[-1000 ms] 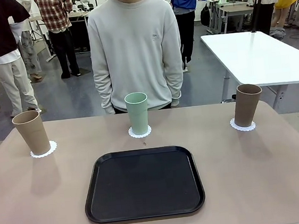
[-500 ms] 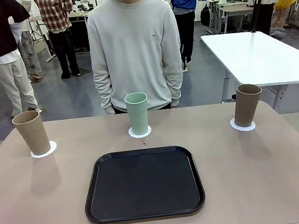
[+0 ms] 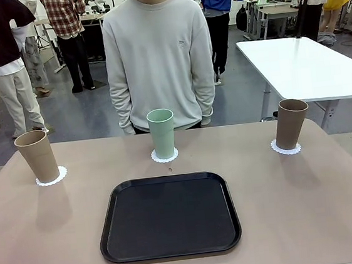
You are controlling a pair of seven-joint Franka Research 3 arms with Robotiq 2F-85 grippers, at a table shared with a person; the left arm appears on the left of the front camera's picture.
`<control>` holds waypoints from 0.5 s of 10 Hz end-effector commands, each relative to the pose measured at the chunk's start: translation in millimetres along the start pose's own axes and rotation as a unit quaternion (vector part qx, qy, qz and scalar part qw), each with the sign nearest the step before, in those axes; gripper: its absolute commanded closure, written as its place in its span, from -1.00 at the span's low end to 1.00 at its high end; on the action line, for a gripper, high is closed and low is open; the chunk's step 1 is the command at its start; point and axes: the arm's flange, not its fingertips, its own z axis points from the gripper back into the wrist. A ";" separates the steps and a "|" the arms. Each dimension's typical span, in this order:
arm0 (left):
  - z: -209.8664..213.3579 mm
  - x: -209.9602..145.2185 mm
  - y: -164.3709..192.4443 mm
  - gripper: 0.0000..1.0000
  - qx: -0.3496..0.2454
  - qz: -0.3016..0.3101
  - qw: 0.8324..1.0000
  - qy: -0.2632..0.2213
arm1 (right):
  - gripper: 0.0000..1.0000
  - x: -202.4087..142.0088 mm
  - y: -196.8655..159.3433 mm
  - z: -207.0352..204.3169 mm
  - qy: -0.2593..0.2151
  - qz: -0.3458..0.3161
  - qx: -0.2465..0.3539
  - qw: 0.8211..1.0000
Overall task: Place coasters on the table and set cups on them.
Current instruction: Take one Reusable plastic cup from the Flat Tray and place it on a coaster set by the human.
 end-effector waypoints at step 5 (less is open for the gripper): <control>2.8 1.1 -1.2 -1.00 0.004 -0.002 1.000 -0.002 | -1.00 -0.4 1.4 -0.6 -0.003 0.001 0.003 1.000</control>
